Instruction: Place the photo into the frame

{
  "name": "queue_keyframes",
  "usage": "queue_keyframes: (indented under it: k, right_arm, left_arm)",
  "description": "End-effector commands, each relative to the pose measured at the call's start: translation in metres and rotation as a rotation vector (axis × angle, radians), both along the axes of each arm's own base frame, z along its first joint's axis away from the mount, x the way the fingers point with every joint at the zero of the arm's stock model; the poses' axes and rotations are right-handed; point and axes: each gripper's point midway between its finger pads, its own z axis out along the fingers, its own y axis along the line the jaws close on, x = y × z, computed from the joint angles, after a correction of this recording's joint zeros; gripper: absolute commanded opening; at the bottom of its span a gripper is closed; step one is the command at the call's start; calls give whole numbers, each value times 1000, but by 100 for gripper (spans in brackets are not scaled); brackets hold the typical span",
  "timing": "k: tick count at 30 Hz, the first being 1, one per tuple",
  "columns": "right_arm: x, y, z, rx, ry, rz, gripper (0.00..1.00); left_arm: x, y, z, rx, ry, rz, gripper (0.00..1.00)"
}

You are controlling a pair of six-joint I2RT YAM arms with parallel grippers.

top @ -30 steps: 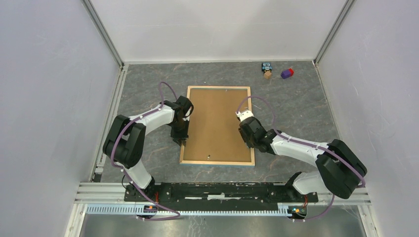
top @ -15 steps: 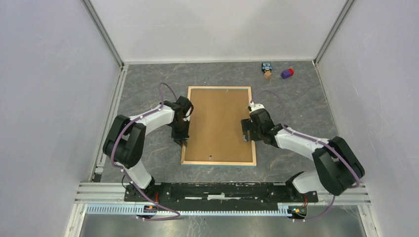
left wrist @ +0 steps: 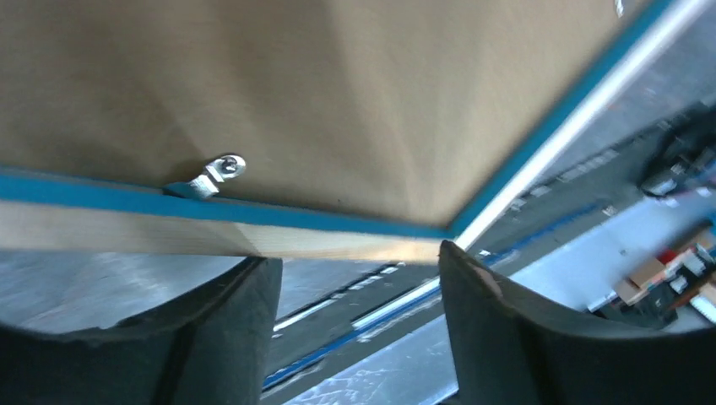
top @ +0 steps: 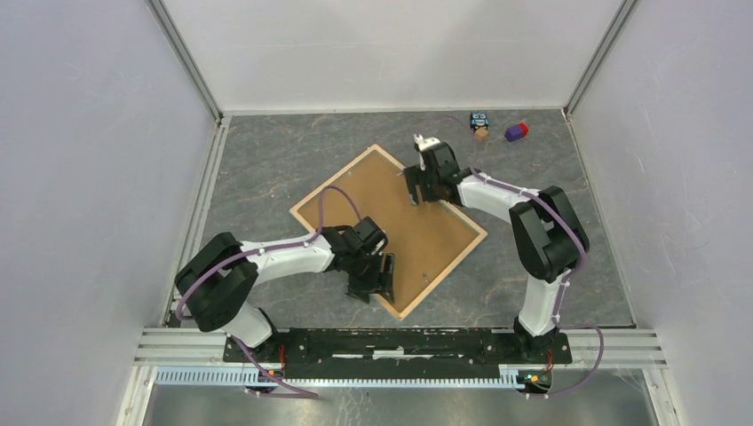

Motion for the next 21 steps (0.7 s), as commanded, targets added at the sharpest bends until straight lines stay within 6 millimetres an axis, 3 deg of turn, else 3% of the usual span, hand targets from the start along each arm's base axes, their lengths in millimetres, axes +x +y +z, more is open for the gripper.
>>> queue_keyframes:
  k: [1,5,7,10,12,14,17,21]
  right_arm:
    - [10,23,50,-53,-43,89,89]
    - [-32,-18,51,-114,-44,27,97]
    - [-57,-34,55,-94,-63,12,98]
    - [-92,-53,49,-74,-45,-6,98]
    - [-111,-62,49,-45,-41,-36,98]
    - [-125,-70,47,3,-32,-75,98]
    - [-139,-78,46,89,-48,-140,98]
    - [-153,-76,33,184,-51,-166,96]
  left_arm:
    - [9,-57,39,-230,-84,-37,82]
    - [35,-34,78,-144,-257,-140,99]
    - [59,-18,98,-107,-337,-142,100]
    - [114,23,120,-41,-430,-36,100]
    - [158,61,128,38,-472,90,100]
    - [194,103,123,206,-498,206,100]
    - [233,145,116,389,-505,301,100]
    - [261,160,94,392,-367,342,100]
